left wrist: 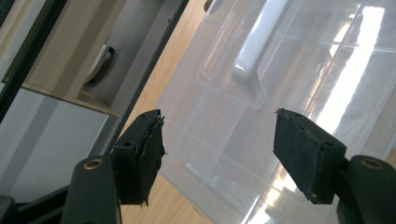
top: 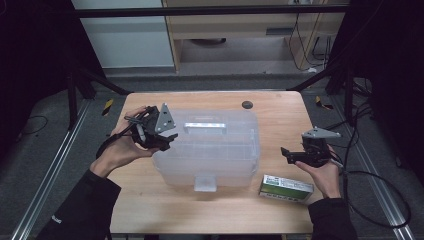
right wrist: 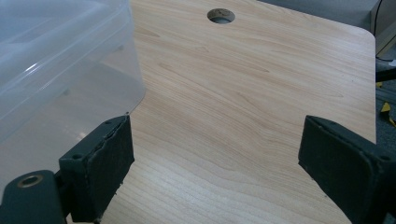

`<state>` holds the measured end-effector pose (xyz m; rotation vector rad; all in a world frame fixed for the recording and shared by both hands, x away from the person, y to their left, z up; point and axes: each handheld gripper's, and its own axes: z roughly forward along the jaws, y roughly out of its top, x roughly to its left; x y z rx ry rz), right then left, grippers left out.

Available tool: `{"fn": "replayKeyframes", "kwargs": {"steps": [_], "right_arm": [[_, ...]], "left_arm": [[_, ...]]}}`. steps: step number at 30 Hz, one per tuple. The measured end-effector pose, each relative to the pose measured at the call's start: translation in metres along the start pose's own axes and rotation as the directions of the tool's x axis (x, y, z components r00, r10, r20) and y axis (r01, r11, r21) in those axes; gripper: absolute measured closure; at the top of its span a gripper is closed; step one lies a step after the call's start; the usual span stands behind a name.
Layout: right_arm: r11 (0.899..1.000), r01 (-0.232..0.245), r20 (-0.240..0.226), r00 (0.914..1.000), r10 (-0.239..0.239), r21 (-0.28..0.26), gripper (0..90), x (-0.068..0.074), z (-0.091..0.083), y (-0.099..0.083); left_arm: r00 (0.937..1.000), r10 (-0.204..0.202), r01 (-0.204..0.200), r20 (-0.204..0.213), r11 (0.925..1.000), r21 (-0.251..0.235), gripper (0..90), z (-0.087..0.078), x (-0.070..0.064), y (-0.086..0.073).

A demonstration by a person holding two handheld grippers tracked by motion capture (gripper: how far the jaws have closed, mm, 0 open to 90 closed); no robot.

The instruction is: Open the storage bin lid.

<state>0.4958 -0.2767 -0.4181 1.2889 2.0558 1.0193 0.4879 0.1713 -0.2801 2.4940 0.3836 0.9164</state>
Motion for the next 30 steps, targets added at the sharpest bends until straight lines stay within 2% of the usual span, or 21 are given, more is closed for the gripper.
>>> {"fn": "replayKeyframes", "kwargs": {"steps": [7, 16, 19, 28, 29, 30], "right_arm": [[1.000, 0.002, -0.005, 1.0000, -0.002, 0.008, 10.8, 0.001, 0.001, 0.000], [1.000, 0.001, -0.006, 1.0000, -0.001, -0.006, 13.3, -0.001, 0.000, -0.001], [1.000, 0.009, -0.010, 0.9999, -0.009, 0.000, 13.7, -0.001, 0.001, -0.001], [1.000, 0.011, -0.016, 0.9998, -0.011, 0.008, 14.3, 0.000, 0.001, -0.001], [1.000, 0.009, -0.017, 0.9998, -0.009, 0.012, 14.4, 0.000, 0.001, -0.001], [1.000, 0.009, -0.017, 0.9998, -0.009, 0.012, 14.4, 0.000, 0.001, -0.001]], "left_arm": [[0.9990, 0.044, -0.044, 0.001, 0.9990, 0.009, 32.3, 0.004, -0.006, 0.011], [0.9956, 0.094, -0.094, -0.005, 0.9950, 0.036, 33.1, 0.012, -0.010, 0.018], [0.9918, 0.128, -0.127, -0.009, 0.9906, 0.051, 33.4, 0.016, -0.013, 0.022], [0.9861, 0.165, -0.164, -0.017, 0.9847, 0.059, 35.5, 0.021, -0.016, 0.031], [0.9826, 0.185, -0.184, -0.015, 0.9808, 0.065, 36.7, 0.022, -0.017, 0.033], [0.9826, 0.185, -0.184, -0.015, 0.9808, 0.065, 36.8, 0.022, -0.017, 0.033]]}}
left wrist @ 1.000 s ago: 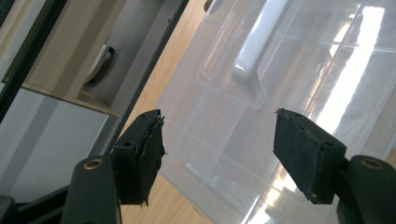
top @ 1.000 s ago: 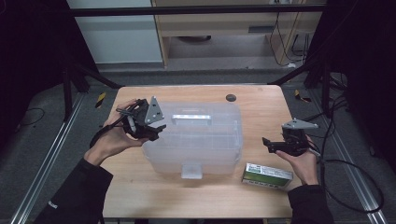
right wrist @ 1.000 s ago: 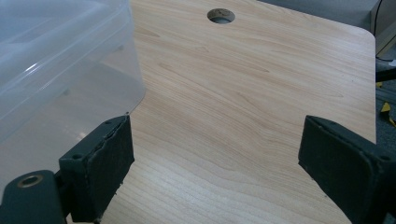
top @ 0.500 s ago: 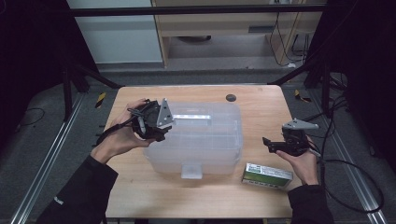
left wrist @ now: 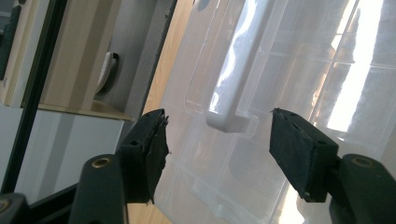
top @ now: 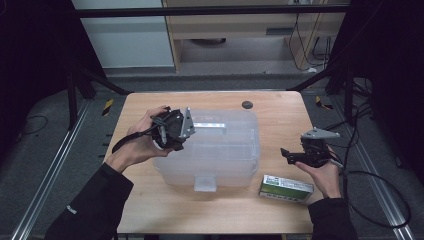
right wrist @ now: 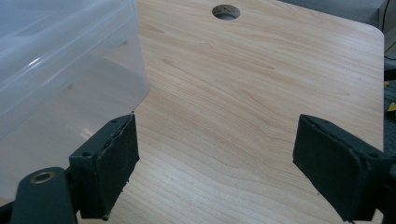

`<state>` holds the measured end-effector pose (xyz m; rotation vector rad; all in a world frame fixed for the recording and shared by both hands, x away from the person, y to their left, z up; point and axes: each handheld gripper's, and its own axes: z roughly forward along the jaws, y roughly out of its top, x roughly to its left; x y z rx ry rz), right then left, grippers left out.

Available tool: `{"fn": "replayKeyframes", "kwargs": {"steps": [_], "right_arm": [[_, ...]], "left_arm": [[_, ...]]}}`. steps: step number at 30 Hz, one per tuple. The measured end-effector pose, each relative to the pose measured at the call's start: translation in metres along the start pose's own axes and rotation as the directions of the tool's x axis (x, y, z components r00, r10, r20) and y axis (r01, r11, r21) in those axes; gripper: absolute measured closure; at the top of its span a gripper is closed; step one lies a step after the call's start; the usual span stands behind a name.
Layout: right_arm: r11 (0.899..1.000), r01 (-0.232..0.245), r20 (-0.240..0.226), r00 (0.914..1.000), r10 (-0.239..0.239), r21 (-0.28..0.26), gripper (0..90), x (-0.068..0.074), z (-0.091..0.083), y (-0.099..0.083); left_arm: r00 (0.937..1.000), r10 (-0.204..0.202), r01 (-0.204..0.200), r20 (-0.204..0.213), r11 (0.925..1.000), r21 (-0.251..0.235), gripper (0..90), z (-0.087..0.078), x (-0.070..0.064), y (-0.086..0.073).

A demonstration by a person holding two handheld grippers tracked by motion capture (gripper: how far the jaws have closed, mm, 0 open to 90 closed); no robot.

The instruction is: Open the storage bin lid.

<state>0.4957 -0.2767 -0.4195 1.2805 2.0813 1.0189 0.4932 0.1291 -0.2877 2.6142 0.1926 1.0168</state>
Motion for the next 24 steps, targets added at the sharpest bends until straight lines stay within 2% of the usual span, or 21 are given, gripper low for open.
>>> {"fn": "replayKeyframes", "kwargs": {"steps": [5, 13, 19, 24], "right_arm": [[1.000, 0.007, -0.002, 1.0000, -0.007, 0.004, 14.6, 0.000, 0.000, 0.000], [1.000, 0.009, -0.007, 0.9999, -0.009, 0.014, 14.9, 0.002, 0.002, 0.000], [1.000, 0.013, -0.009, 0.9999, -0.013, 0.020, 15.1, 0.002, 0.002, -0.001], [1.000, 0.014, -0.010, 0.9999, -0.014, 0.021, 15.3, 0.002, 0.003, -0.001]], "left_arm": [[0.9989, 0.048, -0.047, -0.006, 0.9988, 0.015, 38.3, 0.003, -0.002, 0.006], [0.9971, 0.076, -0.076, -0.001, 0.9968, 0.023, 43.0, 0.008, -0.002, 0.010], [0.9933, 0.115, -0.115, 0.002, 0.9927, 0.035, 46.3, 0.013, -0.002, 0.013], [0.9914, 0.131, -0.131, -0.002, 0.9911, 0.026, 47.9, 0.014, -0.002, 0.015]]}}
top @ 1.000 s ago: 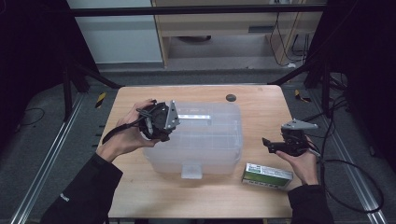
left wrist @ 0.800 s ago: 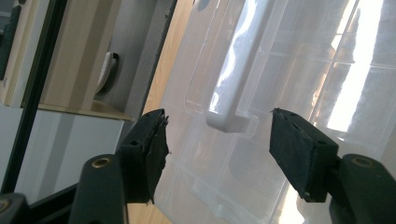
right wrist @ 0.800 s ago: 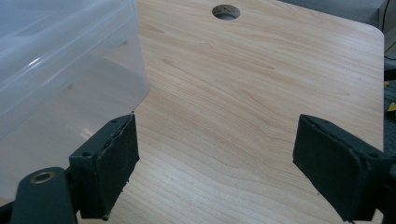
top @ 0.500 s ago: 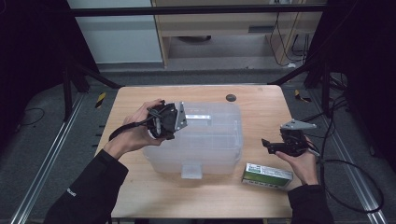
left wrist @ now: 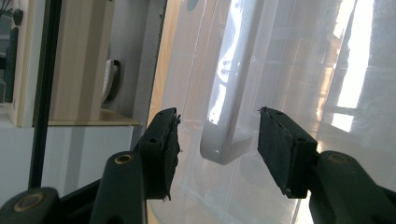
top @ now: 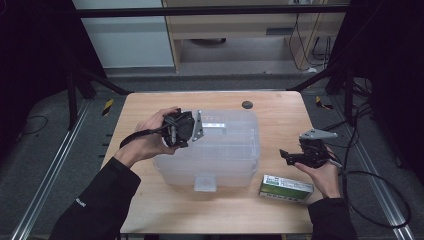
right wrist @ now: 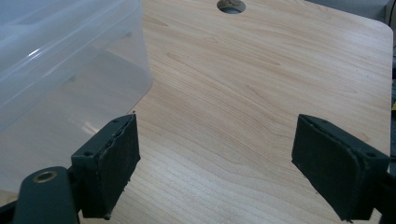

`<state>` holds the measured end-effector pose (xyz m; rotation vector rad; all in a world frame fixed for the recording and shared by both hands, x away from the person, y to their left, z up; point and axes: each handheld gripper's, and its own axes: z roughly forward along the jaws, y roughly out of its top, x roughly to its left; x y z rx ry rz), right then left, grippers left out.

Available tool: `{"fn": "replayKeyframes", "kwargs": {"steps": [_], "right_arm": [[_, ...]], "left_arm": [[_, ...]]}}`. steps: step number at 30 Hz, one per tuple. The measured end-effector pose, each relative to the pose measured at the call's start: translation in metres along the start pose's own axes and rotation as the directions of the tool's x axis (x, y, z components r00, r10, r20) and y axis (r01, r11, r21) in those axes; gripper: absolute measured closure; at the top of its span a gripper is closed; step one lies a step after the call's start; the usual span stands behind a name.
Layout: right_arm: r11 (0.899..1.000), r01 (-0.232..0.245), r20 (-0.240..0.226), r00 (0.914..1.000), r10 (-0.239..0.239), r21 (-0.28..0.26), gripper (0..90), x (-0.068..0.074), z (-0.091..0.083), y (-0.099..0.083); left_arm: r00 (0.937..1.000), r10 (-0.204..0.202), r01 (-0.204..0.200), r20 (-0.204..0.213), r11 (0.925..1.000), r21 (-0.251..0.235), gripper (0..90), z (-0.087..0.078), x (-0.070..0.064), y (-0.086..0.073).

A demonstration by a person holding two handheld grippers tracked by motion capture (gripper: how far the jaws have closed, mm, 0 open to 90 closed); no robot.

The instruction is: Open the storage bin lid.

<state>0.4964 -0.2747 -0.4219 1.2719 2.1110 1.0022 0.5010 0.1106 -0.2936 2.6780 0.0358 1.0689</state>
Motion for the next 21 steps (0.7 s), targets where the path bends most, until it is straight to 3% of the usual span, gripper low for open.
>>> {"fn": "replayKeyframes", "kwargs": {"steps": [4, 14, 21], "right_arm": [[1.000, -0.001, -0.001, 1.0000, 0.001, 0.003, 15.4, 0.000, 0.000, 0.000], [1.000, 0.007, -0.005, 1.0000, -0.007, 0.003, 16.2, 0.001, 0.000, 0.000], [1.000, 0.005, -0.007, 1.0000, -0.005, 0.010, 16.6, 0.001, 0.001, -0.001]], "left_arm": [[0.9999, 0.010, -0.010, 0.005, 0.9999, -0.007, 49.5, 0.001, 0.002, 0.001], [0.9964, 0.084, -0.084, 0.010, 0.9964, 0.010, 54.4, 0.005, -0.001, 0.007], [0.9950, 0.100, -0.100, 0.006, 0.9949, 0.016, 57.9, 0.006, -0.001, 0.010]]}}
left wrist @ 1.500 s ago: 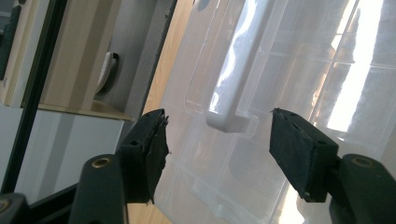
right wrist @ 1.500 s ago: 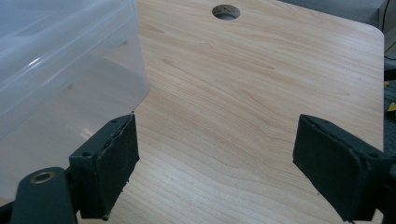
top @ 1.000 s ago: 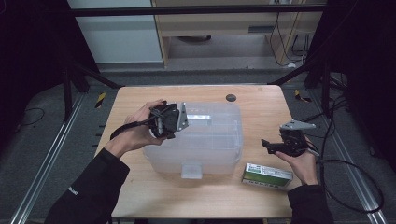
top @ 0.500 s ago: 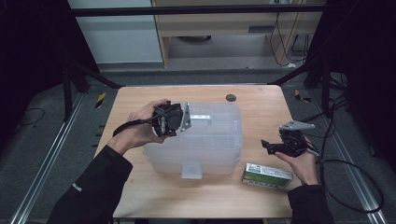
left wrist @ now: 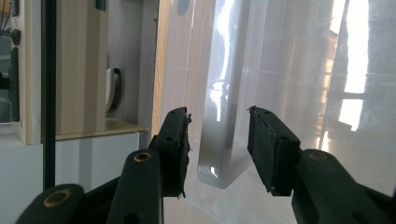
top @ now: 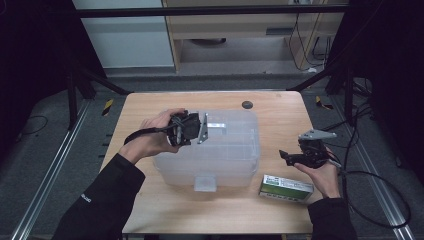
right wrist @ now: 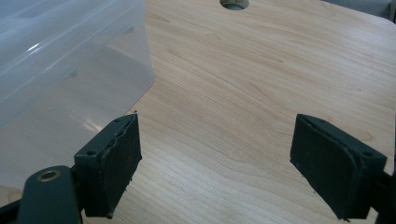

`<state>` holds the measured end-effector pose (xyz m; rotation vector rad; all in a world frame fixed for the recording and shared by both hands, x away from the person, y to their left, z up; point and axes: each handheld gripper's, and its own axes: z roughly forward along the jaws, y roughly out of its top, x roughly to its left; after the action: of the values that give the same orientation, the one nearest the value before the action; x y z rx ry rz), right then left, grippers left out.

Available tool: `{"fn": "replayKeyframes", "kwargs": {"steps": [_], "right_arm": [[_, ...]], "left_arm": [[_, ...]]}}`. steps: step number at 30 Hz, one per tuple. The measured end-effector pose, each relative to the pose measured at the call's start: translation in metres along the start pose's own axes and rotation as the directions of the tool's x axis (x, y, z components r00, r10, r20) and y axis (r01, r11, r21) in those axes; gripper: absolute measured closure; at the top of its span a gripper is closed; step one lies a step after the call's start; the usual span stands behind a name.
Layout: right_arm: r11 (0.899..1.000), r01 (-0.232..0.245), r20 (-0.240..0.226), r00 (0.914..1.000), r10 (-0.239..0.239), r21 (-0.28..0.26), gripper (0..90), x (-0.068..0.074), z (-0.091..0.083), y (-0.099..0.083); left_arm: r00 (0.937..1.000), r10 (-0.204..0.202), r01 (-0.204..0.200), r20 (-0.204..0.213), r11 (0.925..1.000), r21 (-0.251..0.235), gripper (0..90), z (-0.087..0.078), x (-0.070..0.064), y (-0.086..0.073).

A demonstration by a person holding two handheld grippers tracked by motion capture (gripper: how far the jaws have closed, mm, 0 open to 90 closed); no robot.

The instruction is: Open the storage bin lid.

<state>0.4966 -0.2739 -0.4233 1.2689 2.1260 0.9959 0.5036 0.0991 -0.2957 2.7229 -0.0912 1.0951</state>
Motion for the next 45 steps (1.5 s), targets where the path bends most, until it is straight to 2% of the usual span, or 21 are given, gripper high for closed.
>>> {"fn": "replayKeyframes", "kwargs": {"steps": [6, 18, 21, 35, 38, 45], "right_arm": [[1.000, 0.000, -0.003, 1.0000, 0.000, -0.004, 17.1, 0.000, -0.001, 0.000], [1.000, 0.004, -0.007, 1.0000, -0.004, 0.006, 18.2, 0.001, 0.001, 0.000], [1.000, 0.006, -0.010, 0.9999, -0.006, 0.006, 19.0, 0.002, 0.001, 0.000], [1.000, 0.013, -0.012, 0.9998, -0.013, 0.008, 20.6, 0.002, 0.001, 0.000], [1.000, 0.016, -0.017, 0.9997, -0.016, 0.012, 21.1, 0.003, 0.001, 0.000], [1.000, 0.022, -0.019, 0.9996, -0.022, 0.005, 21.8, 0.004, 0.000, 0.001]], "left_arm": [[0.9997, 0.021, -0.021, -0.010, 0.9994, 0.028, 60.6, 0.001, 0.000, 0.002], [0.9994, 0.034, -0.033, -0.005, 0.9984, 0.045, 64.9, 0.006, 0.000, 0.003], [0.9991, 0.042, -0.042, 0.002, 0.9966, 0.071, 66.6, 0.007, 0.000, 0.004], [0.9979, 0.065, -0.065, -0.005, 0.9950, 0.077, 73.1, 0.008, 0.000, 0.009], [0.9978, 0.066, -0.066, 0.004, 0.9934, 0.094, 74.2, 0.007, 0.000, 0.010], [0.9965, 0.084, -0.083, -0.003, 0.9907, 0.108, 74.9, 0.007, 0.000, 0.012]]}}
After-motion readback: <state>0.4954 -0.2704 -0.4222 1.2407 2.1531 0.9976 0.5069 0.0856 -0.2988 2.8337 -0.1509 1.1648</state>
